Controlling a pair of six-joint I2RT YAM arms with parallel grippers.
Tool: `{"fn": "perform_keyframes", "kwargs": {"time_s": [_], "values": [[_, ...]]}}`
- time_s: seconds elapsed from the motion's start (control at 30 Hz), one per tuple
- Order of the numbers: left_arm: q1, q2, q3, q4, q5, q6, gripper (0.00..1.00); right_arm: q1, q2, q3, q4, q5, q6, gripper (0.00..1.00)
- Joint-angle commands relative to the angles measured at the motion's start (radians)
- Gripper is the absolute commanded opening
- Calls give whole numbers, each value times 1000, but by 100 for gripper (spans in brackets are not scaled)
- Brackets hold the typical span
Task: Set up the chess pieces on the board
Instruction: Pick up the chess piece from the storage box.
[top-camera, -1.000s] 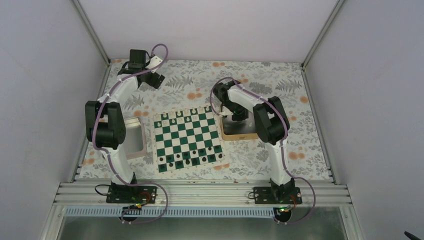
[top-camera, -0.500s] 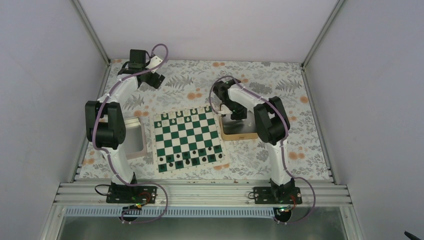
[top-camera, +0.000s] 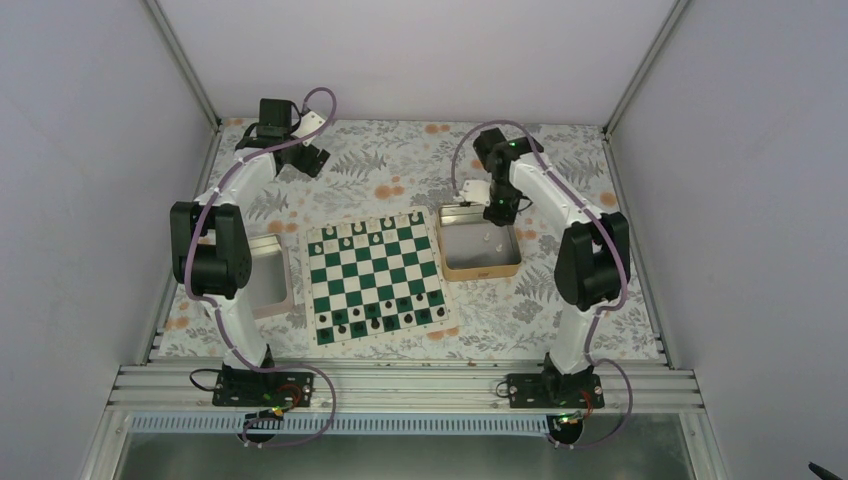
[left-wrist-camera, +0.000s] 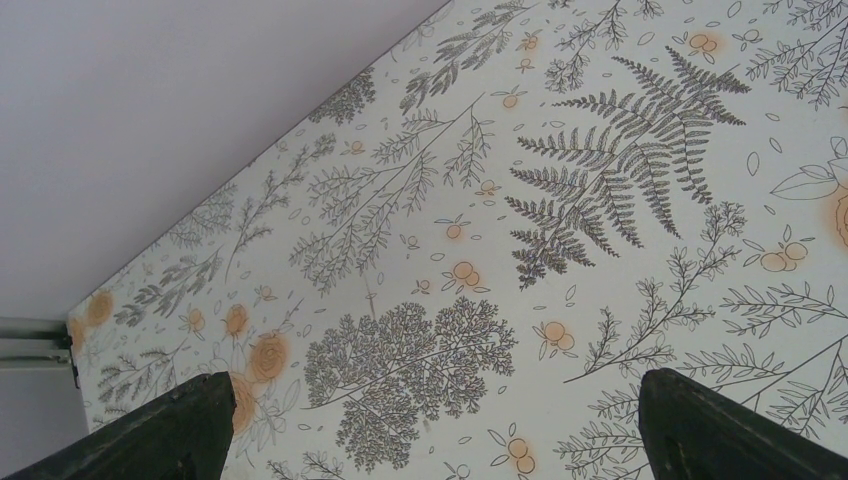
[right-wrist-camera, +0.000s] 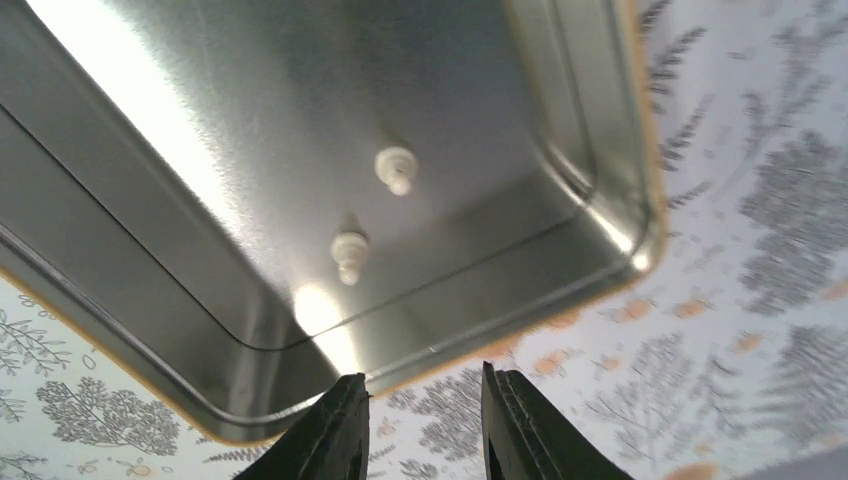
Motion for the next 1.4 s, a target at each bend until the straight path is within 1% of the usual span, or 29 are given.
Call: {"fn": "perform_keyframes", "kwargs": {"time_s": [0.0,0.1,0.37,0.83,1.23,1.37], "values": [[-7,-36,-8,11,10,6,100,-18,10,-71,44,-118,-31,31],[-8,-34,-10,14,10,5,100,-23,25,-81,67,-159,-31,31],[-11,-28,-14,25,11,3,100,-42,60,-92,178,-172,-9,34],[-14,-1,-8,21,10,9,100,-63,133,-98,175,-215,-14,33],[-17,1,-6,18,12,11,100,-73,161,-122,188,-212,-6,31],[-19,3,-7,18,12,11,100,-77,169,-122,191,-210,-6,27]]}}
